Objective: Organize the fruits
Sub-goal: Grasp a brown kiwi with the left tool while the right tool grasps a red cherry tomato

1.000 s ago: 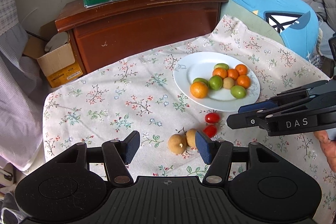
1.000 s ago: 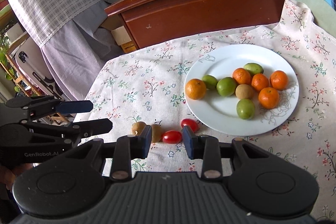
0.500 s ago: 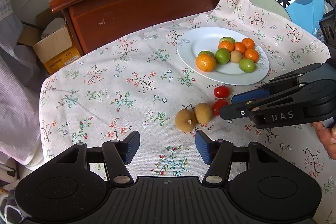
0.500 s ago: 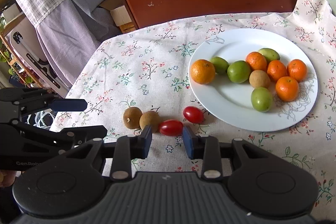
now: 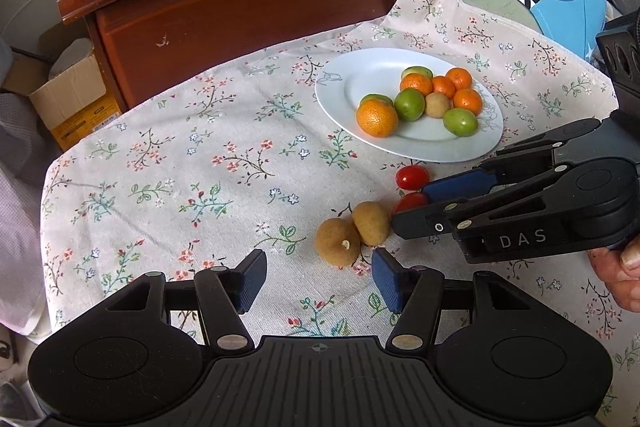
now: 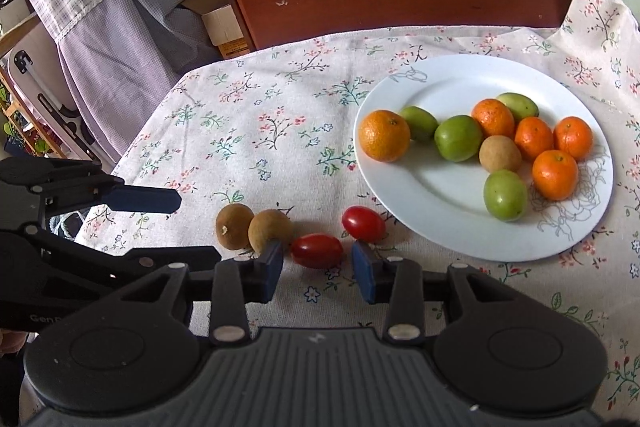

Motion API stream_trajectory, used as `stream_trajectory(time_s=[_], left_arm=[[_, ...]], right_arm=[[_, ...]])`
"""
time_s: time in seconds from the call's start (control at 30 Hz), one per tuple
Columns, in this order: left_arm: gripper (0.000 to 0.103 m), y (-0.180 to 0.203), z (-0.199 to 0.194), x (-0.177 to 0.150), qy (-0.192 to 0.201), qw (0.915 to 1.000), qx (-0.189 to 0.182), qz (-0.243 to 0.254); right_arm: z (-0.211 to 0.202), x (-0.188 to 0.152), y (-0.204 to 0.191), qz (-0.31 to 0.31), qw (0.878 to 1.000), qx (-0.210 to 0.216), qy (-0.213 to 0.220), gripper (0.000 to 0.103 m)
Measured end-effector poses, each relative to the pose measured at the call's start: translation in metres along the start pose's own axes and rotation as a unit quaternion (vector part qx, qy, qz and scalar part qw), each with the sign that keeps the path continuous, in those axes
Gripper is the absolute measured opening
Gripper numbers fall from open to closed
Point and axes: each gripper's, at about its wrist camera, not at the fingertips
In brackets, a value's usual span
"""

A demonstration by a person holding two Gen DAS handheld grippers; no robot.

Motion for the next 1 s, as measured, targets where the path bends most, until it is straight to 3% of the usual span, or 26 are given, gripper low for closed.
stream_trajectory(time_s=[0.23, 0.37, 0.43, 0.73, 0.83, 1.0], left_arm=[[0.056, 0.001, 0.012, 0.002, 0.007, 0.9995, -0.025, 0.017], [0.055, 0.004, 0.017, 0.003, 0.008, 0.999, -0.028, 0.033], [0.048, 0.004, 0.021, 0.003, 0.005, 0.9989, -0.031, 0.035], [0.048, 0.003, 0.027, 0.004, 0.006, 0.9986, -0.027, 0.044], [0.033, 0.003, 0.029, 0.004, 0.005, 0.9986, -0.032, 0.042], [0.027, 0.003, 0.029, 0.004, 0.005, 0.9987, -0.029, 0.04]], right_arm=[[0.0, 0.0, 0.003, 0.002, 1.0, 0.003, -0.002, 0.029], [-0.003, 0.001, 0.002, 0.006, 1.0, -0.003, -0.01, 0.029], [-0.005, 0.002, 0.005, 0.017, 1.0, 0.001, -0.01, 0.029], [-0.011, 0.002, 0.013, 0.044, 0.999, 0.002, -0.012, 0.029], [-0.011, 0.002, 0.013, 0.046, 0.999, 0.004, -0.013, 0.029], [-0.012, 0.002, 0.012, 0.047, 0.999, 0.006, -0.014, 0.029]])
Point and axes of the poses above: each gripper's, at about its wrist camera, not at the fingertips, and z roughly the way its jaws point, y to its right, x to its top, and after that the axes turned 2 degrees about -y, right-handed
